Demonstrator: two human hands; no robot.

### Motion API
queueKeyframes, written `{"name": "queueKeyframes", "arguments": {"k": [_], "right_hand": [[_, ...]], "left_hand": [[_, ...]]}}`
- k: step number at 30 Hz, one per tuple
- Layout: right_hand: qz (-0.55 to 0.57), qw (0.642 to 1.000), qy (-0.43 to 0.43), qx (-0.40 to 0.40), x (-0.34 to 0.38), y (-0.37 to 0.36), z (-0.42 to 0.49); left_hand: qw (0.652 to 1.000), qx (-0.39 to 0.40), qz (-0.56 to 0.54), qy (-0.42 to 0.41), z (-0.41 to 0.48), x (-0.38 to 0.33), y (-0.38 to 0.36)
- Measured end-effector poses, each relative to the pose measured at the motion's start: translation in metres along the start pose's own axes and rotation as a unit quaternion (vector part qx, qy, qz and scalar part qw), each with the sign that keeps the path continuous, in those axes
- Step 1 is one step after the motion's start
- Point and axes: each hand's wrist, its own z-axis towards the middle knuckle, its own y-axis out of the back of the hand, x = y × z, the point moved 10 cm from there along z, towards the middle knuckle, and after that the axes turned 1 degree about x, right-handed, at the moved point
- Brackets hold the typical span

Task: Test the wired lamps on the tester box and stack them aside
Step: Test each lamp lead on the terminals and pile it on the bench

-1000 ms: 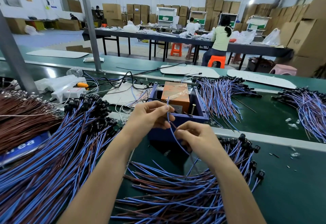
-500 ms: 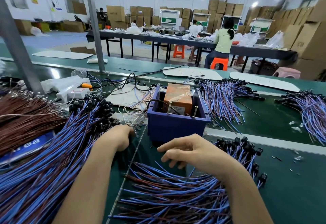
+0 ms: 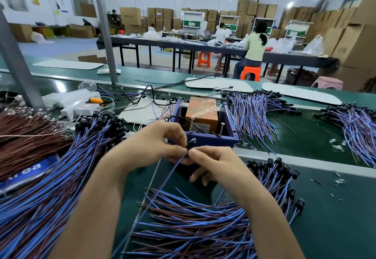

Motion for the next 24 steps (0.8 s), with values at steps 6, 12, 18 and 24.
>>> {"name": "queueKeyframes", "arguments": {"k": [6,12,18,24], "right_hand": [[0.220,0.964,0.015,-0.150,-0.002,0.041,-0.001],[0.282,0.922,0.040,-0.261,-0.004,0.097,-0.019],[-0.010,0.900,0.029,-0.434,-0.011,0.167,-0.053],[-0.189,0.864,-0.025,-0.467,-0.012,0.180,-0.065]], "left_hand": [[0.998,-0.025,-0.042,-0.039,0.010,-0.022,-0.034],[0.999,0.019,-0.031,0.026,0.016,0.002,-0.045],[0.988,0.055,0.108,0.100,0.008,0.039,-0.015],[0.988,0.011,0.092,0.126,-0.002,0.051,0.019]]}}
